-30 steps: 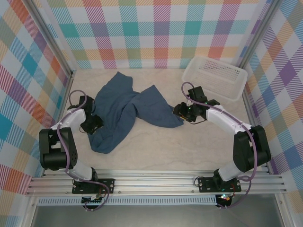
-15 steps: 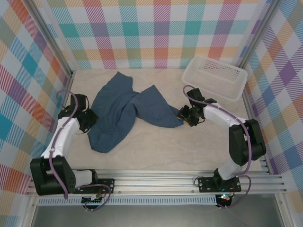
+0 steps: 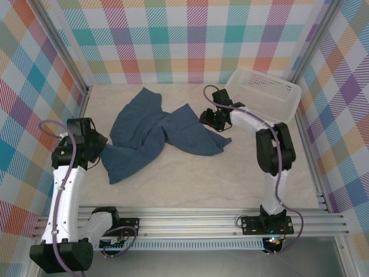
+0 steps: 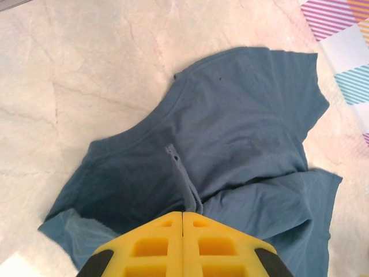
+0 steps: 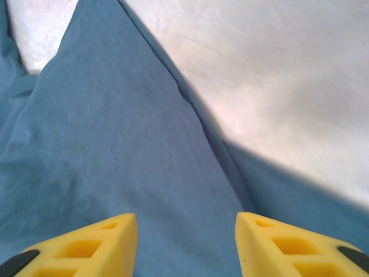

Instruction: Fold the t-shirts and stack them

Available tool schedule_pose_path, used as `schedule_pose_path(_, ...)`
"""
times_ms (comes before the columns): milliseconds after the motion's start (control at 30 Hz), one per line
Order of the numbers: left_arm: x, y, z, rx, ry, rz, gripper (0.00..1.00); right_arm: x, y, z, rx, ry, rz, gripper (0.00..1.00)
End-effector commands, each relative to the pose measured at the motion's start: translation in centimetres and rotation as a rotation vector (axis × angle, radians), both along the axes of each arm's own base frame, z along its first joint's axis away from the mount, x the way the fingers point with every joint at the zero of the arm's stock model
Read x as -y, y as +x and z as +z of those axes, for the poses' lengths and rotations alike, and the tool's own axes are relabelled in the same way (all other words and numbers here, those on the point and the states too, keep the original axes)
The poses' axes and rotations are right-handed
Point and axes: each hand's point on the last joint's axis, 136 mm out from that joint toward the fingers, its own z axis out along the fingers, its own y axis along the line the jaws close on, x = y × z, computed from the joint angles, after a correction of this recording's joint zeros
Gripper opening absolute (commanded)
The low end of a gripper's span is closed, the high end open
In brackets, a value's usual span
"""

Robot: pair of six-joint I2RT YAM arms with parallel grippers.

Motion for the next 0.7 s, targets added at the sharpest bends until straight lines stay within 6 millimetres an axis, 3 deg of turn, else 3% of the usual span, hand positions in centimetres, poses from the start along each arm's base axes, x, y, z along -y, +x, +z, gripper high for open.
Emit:
schedule_pose_path(0, 0.2, -1.8, -1.5, -0.076, -0.009, 0.004, 0.00, -2.3, 2.6, -0.9, 0.076, 0.017, 0.137, 0.49)
schedule_pose_path(133, 0.5, -2.2, -1.7, -0.082, -0.020, -0.010, 0.00, -3.0, 4.3, -3.4, 0.044, 0.019, 0.144, 0.49)
schedule_pose_path(333, 1.0, -2.2, -2.1, -0.087, -0.042, -0.024, 0.00, -4.3, 4.7, -5.7, -0.028, 0.043, 0.156, 0.44)
schedule_pose_path(467, 1.0, -1.9, -2.1, -0.083, -0.045, -0.023, 0.00, -5.7, 4.9, -6.2, -0.043, 0.074, 0.184, 0.37)
schedule_pose_path(667, 1.1, -1.3, -2.1, -0.081, -0.053, -0.030, 0.00, -6.1, 5.8, -6.1, -0.042, 0.062, 0.179, 0.29)
